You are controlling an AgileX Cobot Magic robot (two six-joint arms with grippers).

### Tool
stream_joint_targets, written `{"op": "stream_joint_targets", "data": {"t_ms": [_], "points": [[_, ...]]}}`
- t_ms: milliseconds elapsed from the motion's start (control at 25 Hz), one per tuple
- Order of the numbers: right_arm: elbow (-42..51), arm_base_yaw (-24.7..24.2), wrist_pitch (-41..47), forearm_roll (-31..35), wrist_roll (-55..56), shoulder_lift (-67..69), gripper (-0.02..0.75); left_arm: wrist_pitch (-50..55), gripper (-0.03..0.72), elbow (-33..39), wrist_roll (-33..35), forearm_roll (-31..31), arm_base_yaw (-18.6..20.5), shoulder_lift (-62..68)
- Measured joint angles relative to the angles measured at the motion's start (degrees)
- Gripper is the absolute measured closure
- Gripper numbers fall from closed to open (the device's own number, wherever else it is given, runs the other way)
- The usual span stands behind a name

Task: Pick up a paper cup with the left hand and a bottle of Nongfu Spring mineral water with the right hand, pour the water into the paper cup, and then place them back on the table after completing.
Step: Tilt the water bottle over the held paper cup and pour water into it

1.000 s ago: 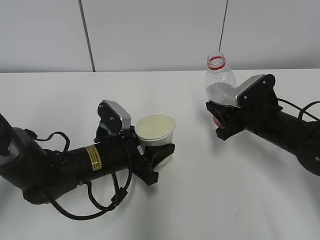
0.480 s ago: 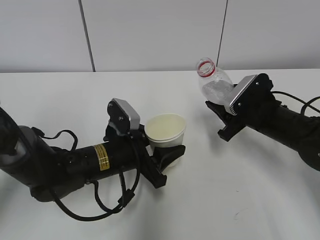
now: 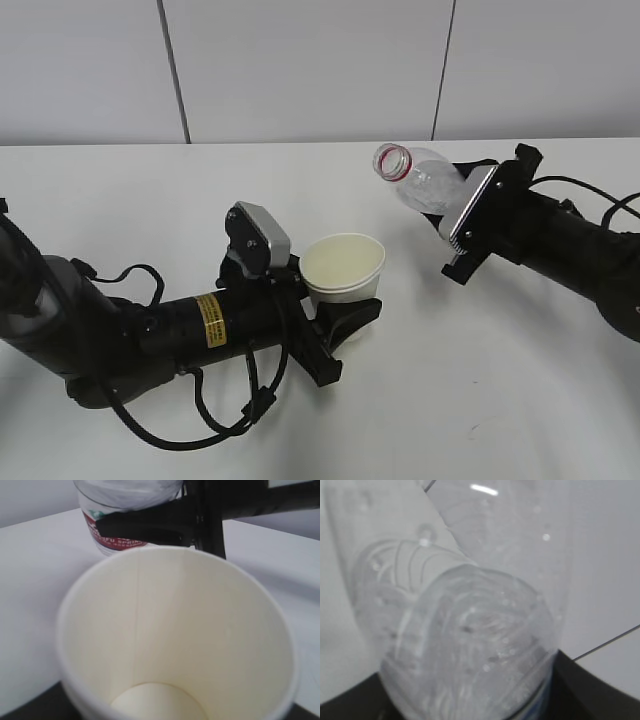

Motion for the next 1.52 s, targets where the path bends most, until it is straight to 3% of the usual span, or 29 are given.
{"op": "stream_joint_targets", "data": {"t_ms": [1520], "points": [[-0.99,0.13,-2.3,1.64,-30.95,-1.63,0.343,0.0,0.298,0.0,0.0,0.29,0.0,0.0]]}}
